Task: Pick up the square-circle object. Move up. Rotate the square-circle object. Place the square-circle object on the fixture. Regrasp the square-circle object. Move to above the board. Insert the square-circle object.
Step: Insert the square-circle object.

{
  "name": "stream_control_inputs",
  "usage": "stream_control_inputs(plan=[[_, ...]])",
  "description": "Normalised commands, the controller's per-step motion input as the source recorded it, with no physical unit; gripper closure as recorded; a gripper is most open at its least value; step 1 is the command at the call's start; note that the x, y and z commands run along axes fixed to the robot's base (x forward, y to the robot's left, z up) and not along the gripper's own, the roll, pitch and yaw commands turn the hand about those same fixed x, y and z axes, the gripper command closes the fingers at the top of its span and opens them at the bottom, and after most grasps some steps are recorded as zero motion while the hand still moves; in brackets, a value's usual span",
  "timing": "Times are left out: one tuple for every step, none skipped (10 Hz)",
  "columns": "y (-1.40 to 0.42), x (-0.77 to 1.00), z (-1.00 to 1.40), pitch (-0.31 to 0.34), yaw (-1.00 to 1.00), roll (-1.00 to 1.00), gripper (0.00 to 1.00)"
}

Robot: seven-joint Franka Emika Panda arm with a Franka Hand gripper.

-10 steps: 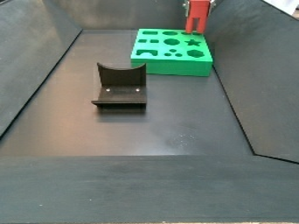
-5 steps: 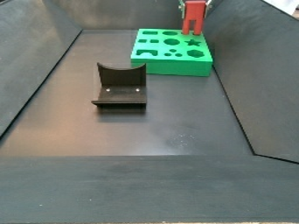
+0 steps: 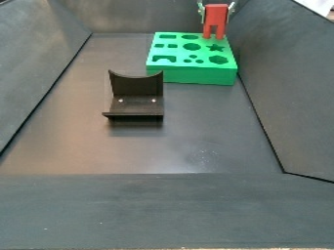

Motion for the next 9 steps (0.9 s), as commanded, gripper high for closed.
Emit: stream_control_inputs(plan=[[-0.06, -0.03, -1.00, -0.090, -0.05, 0.12, 1.00], [-0.12, 0.00, -1.00, -0.100, -0.02, 0.09, 1.00], [-0.08, -0.05, -1.00, -0.100, 0.00, 0.08, 1.00], [-0.03, -0.10, -0.99, -0.144, 0.05, 0.07, 1.00], [-0.03, -0.07, -0.93, -0.161, 0.04, 0.10, 1.00], [0.00, -0.16, -0.79, -0.190, 0.16, 0.18, 1.00], [-0.01, 0.00, -0.65, -0.114, 0.00, 0.00, 1.00], [0.00, 0.00, 0.00, 0.000, 0.00, -0.01, 1.00], [0.00, 0.00, 0.00, 0.000, 0.00, 0.01, 1.00]])
